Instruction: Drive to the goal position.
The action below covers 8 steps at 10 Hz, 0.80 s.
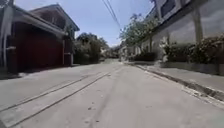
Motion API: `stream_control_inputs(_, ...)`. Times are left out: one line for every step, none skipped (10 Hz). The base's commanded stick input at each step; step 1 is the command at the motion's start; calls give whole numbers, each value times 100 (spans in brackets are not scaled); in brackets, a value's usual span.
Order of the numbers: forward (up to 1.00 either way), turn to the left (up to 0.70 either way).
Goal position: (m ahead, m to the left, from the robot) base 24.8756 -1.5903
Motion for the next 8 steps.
stream_control_inputs(100, 1)
stream_control_inputs(100, 1)
stream_control_inputs(100, 1)
stream_control_inputs(100, 1)
stream_control_inputs(100, 1)
stream_control_inputs(100, 1)
stream_control_inputs(100, -18)
stream_control_inputs(100, -39)
